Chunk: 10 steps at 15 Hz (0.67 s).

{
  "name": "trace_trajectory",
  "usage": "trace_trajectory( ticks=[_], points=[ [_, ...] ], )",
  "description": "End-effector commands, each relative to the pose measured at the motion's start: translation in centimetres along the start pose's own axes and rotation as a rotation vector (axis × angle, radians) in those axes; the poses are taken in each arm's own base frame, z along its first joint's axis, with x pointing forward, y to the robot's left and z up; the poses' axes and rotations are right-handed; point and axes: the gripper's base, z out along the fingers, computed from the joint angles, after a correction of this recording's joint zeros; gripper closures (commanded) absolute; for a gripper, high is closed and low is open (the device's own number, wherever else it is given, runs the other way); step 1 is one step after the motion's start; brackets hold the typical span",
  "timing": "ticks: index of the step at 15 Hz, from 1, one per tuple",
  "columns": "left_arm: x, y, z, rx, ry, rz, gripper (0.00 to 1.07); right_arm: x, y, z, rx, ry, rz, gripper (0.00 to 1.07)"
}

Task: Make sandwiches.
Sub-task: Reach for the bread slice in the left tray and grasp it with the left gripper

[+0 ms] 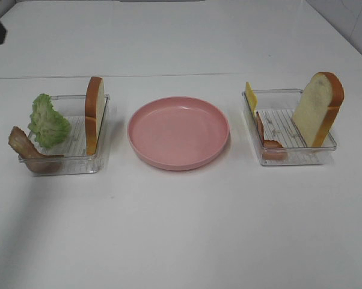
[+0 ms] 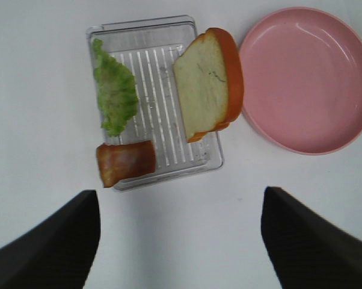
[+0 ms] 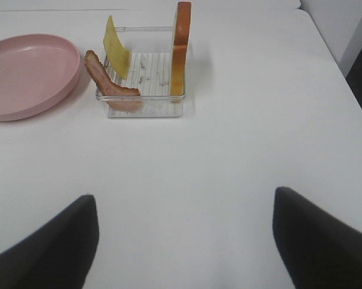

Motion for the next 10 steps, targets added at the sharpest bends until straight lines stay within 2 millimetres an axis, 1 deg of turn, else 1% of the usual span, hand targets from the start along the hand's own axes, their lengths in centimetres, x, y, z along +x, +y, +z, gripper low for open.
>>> trace_trajectory(
  ticks=[1, 3, 4, 7, 8, 9, 10],
  points=[
    [-1.7, -1.7, 3.3, -0.034, 0.110, -0.025, 0.36, 0.0, 0.0, -0.1, 0.005, -0.022, -0.002, 0.32],
    [-2.9, -3.1, 6.1, -0.112, 0.187, -0.031, 0.36, 0.0, 0.0, -0.1, 0.005, -0.022, -0.002, 0.32],
    [-3.1, -3.5, 6.5, -0.123, 0.199, -0.028, 0.36, 0.0, 0.0, -0.1, 0.005, -0.022, -0.002, 0.32],
    [-4.4, -6.4, 9.6, -0.138, 0.267, 0.002, 0.36, 0.0, 0.0, -0.1, 0.005, -0.022, -0.002, 0.32],
    [-4.8, -7.0, 10.4, -0.143, 0.274, 0.009, 0.36, 0.0, 0.0, -0.1, 0.005, -0.022, -0.002, 0.32],
    [-5.1, -7.9, 11.7, -0.138, 0.277, 0.017, 0.36, 0.0, 0.0, -0.1, 0.005, -0.022, -0.002, 0.32],
    [-5.3, -7.9, 12.6, -0.136, 0.284, 0.001, 0.36, 0.0, 0.0, -0.1, 0.005, -0.022, -0.002, 0.32]
  ],
)
